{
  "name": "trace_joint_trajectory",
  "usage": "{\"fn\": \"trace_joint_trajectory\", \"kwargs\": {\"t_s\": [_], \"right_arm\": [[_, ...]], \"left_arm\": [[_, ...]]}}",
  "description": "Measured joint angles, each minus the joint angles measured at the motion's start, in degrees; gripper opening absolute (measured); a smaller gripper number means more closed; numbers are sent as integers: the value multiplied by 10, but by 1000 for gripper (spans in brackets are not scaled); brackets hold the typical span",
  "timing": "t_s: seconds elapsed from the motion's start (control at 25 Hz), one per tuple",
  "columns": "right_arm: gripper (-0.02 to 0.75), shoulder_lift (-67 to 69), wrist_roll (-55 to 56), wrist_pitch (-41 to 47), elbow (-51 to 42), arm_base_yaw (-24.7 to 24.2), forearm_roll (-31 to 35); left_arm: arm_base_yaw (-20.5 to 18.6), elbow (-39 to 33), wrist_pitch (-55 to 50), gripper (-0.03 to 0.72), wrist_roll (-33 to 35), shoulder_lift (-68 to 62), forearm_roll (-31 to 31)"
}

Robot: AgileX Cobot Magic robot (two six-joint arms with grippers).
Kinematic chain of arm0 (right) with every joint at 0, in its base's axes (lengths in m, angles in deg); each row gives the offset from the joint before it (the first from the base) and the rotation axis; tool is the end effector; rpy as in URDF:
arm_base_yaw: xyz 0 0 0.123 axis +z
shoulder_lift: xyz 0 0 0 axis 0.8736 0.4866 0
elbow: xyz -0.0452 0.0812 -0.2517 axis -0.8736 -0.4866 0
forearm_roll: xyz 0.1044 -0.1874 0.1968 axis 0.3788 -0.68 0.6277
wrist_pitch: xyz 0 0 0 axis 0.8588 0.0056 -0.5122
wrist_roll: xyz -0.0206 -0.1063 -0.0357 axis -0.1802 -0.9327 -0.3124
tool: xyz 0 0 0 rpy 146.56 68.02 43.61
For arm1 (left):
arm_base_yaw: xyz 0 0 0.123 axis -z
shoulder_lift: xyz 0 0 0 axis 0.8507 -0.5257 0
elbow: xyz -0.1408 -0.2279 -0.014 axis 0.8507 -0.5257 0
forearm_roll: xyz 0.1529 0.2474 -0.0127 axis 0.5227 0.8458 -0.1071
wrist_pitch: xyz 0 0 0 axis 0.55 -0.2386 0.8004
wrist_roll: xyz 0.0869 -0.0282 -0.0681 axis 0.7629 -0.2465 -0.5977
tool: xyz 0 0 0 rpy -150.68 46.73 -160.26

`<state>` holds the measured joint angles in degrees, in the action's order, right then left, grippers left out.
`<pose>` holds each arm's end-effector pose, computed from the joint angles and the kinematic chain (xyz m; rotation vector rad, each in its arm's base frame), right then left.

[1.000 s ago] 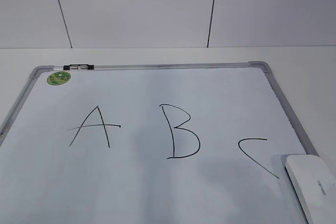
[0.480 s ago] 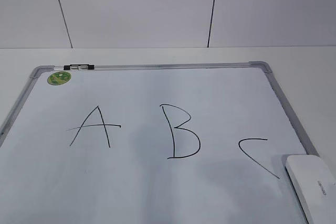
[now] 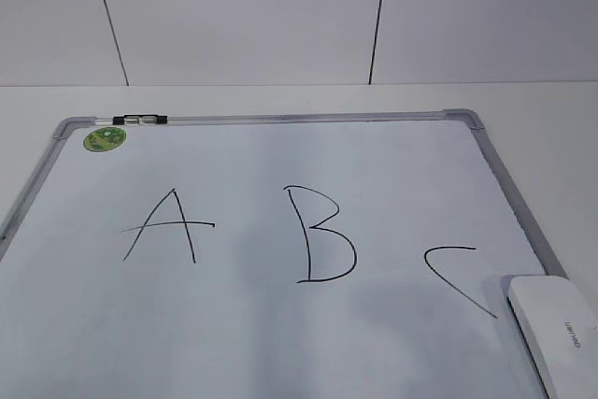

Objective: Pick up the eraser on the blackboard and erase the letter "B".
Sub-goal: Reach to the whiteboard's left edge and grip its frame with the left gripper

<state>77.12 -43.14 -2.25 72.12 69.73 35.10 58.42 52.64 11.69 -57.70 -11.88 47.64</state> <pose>0.0619 -0.0014 0.2746 -0.1155 2.1239 -0.0159 0.0629 -0.0108 0.2899 0.0880 2.0709 -0.0814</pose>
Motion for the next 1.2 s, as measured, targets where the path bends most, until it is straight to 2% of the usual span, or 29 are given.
{"fn": "trace_joint_trajectory", "kwargs": {"t_s": [0.24, 0.56, 0.76, 0.92, 1.2], "right_arm": [[572, 0, 38, 14, 21, 0, 0], [571, 99, 75, 51, 84, 0, 7], [520, 189, 94, 65, 130, 0, 63], [477, 257, 96, 65, 151, 0, 78], [465, 363, 97, 65, 151, 0, 103]], "left_arm": [[0, 0, 0, 239, 0, -6, 12], [0, 19, -22, 239, 0, -157, 11], [0, 76, -44, 239, 0, -282, 10], [0, 136, -49, 239, 0, -385, 10], [0, 221, -45, 239, 0, -569, 10]]}}
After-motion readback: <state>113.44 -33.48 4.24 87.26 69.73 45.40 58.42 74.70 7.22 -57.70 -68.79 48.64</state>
